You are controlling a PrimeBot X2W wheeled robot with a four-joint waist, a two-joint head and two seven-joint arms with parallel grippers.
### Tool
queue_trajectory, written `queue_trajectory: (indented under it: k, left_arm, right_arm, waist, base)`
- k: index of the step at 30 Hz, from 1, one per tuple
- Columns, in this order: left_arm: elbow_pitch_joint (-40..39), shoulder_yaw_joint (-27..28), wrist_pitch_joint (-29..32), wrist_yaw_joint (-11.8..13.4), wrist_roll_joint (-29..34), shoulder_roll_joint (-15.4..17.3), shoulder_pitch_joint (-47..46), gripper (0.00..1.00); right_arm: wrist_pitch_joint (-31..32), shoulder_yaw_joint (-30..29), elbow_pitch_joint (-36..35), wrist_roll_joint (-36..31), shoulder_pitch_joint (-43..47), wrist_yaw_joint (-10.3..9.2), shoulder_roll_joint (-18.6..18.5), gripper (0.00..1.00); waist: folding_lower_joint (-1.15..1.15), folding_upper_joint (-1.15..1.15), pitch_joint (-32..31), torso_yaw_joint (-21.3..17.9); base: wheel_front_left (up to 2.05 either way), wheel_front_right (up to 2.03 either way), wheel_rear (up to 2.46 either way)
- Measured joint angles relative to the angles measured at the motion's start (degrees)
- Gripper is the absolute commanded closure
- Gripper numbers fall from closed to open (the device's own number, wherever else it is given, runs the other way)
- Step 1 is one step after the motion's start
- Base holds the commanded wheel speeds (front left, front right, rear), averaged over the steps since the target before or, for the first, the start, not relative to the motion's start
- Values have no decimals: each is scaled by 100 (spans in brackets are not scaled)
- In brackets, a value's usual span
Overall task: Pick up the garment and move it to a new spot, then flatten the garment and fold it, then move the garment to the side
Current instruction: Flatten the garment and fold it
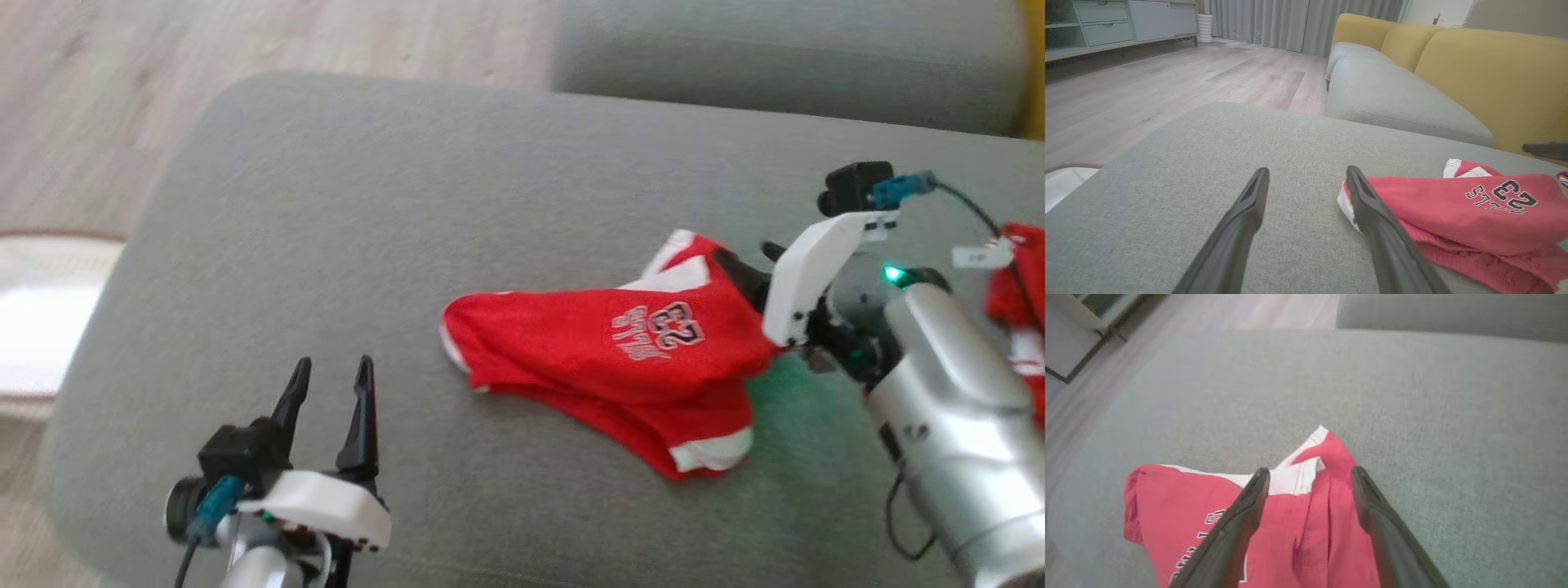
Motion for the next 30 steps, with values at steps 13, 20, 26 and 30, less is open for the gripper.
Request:
queue_trajectory:
  k: [13, 20, 26, 30]
  left_arm:
    - [264, 361, 0, -354, 305, -419, -167, 0]
    - [315, 543, 0, -435, 427, -517, -170, 0]
    - [357, 673, 0, -519, 502, -578, -174, 0]
    - [391, 735, 0, -565, 570, -580, -172, 0]
  right_arm:
    - [1088, 32, 1826, 201, -1033, 0, -91, 0]
    - [1326, 157, 1922, 508, -1029, 0, 4, 41]
    - [858, 408, 1642, 599, -1015, 0, -8, 100]
    - [100, 477, 1363, 724, -1018, 0, -42, 100]
  waist:
    - [0, 0, 509, 870]
    - [0, 0, 534, 868]
    - [0, 0, 458, 735]
    - [0, 0, 354, 616]
  base:
    - [0, 0, 0]
    - [0, 0, 0]
    - [0, 0, 0]
    - [0, 0, 0]
